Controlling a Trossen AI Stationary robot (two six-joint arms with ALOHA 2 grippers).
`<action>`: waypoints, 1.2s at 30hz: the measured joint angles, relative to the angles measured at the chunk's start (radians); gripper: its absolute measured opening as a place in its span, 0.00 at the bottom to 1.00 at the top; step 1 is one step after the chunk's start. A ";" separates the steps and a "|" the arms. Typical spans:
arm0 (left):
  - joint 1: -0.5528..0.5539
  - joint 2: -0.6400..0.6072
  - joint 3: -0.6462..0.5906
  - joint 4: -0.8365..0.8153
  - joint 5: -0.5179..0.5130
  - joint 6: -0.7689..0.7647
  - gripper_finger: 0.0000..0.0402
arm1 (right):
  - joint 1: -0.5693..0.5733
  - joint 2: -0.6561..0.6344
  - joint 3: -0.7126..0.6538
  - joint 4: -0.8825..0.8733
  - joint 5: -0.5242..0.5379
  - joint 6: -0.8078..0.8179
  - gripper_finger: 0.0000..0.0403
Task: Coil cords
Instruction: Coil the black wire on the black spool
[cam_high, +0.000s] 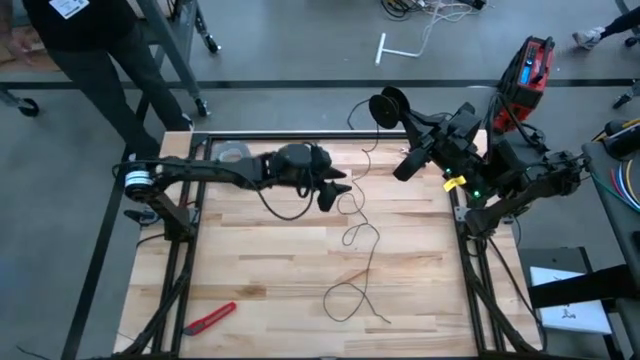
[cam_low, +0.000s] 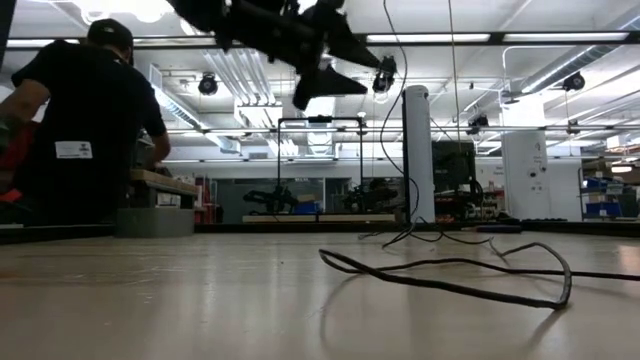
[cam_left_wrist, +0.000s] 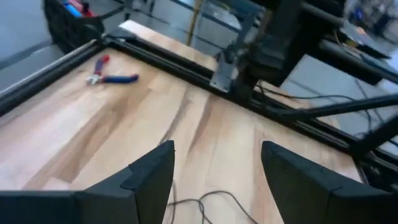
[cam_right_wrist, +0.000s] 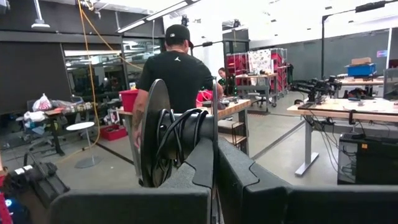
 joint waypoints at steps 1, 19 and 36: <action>0.004 0.005 -0.024 0.058 -0.007 -0.022 0.57 | 0.000 0.001 0.000 0.001 0.000 0.000 0.00; 0.011 0.186 0.215 0.032 0.052 0.080 0.50 | 0.002 0.013 0.000 -0.016 -0.001 0.033 0.00; 0.006 0.212 0.397 -0.137 0.056 0.144 0.01 | 0.005 0.012 0.000 -0.023 -0.001 0.030 0.00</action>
